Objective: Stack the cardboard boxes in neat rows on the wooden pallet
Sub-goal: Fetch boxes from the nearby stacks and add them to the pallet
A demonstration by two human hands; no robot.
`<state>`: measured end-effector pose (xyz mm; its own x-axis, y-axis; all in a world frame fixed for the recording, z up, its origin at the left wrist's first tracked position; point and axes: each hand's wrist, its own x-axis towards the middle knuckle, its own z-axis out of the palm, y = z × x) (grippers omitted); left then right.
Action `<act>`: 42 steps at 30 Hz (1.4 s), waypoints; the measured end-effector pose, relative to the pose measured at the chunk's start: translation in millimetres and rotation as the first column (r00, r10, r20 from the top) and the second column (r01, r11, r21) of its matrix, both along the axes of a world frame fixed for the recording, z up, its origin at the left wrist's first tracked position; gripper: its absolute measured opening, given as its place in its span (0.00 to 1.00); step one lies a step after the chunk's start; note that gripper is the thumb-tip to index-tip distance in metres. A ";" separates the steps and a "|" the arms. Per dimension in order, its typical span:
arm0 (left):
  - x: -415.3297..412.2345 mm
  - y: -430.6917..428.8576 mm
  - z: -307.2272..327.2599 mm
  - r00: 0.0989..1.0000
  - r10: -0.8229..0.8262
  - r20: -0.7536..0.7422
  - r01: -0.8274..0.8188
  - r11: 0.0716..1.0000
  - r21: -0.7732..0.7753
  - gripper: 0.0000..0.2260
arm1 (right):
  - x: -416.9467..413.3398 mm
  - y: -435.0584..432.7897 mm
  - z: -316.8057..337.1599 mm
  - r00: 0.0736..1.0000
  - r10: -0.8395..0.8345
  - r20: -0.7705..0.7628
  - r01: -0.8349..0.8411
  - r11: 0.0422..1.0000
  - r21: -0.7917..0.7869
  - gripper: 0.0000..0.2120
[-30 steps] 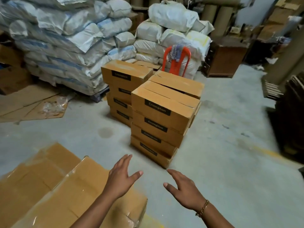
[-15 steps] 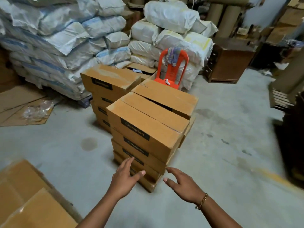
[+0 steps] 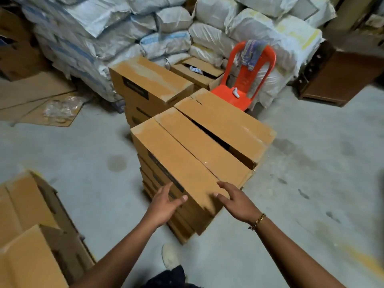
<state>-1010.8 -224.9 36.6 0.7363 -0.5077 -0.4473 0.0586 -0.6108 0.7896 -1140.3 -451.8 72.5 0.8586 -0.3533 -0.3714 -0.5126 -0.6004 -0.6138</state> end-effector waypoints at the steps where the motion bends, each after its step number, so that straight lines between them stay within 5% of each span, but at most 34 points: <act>1: 7.0 -9.4 -3.3 0.999 0.032 -0.039 -0.032 0.999 0.001 0.40 | 8.7 -12.1 -1.4 1.000 -0.007 -0.011 0.007 1.000 0.010 0.27; 15: 24.9 -83.2 -58.8 0.869 0.393 -0.299 -0.407 0.913 0.020 0.55 | 115.4 -158.8 -47.1 0.995 0.059 -0.078 -0.065 0.995 -0.078 0.31; 18: 17.9 -95.9 -63.3 0.783 0.500 -0.369 -0.520 0.852 0.050 0.45 | 133.0 -179.1 -61.0 0.988 0.073 -0.138 -0.067 0.997 0.044 0.34; 21: 5.2 -110.1 -65.7 0.703 0.550 -0.450 -0.618 0.786 -0.004 0.52 | 139.6 -192.7 -71.5 0.971 0.002 -0.240 0.059 0.967 0.246 0.39; 23: -3.8 -118.2 -72.3 0.680 0.576 -0.454 -0.664 0.746 -0.049 0.55 | 141.6 -200.4 -78.6 0.959 -0.018 -0.283 0.107 0.948 0.301 0.43; 26: -15.7 -131.0 -67.9 0.708 0.574 -0.412 -0.641 0.767 -0.032 0.45 | 141.0 -207.4 -86.1 0.966 0.016 -0.257 0.075 0.937 0.341 0.55; 29: -22.7 -129.2 -68.3 0.659 0.666 -0.350 -0.717 0.697 -0.024 0.47 | 142.4 -204.9 -77.3 0.970 0.086 -0.228 0.010 0.921 0.391 0.51; 33: -26.7 -103.7 -84.4 0.614 0.731 -0.296 -0.776 0.627 -0.063 0.35 | 146.0 -181.4 -68.3 0.978 0.097 -0.182 0.005 0.872 0.490 0.43; 37: -8.1 -78.8 -38.7 0.577 0.775 -0.256 -0.810 0.582 -0.064 0.39 | 162.5 -144.2 -59.0 0.986 0.036 -0.162 0.058 0.839 0.541 0.36; 42: 0.3 -23.1 11.8 0.461 0.853 -0.243 -0.885 0.462 -0.057 0.41 | 188.6 -77.5 -38.3 0.988 0.110 -0.105 -0.030 0.818 0.575 0.47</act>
<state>-1010.5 -248.0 48.4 0.7602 0.2860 -0.5834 0.6181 -0.0415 0.7850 -951.6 -529.3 34.2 0.8037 0.0154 -0.5948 -0.5803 -0.2008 -0.7893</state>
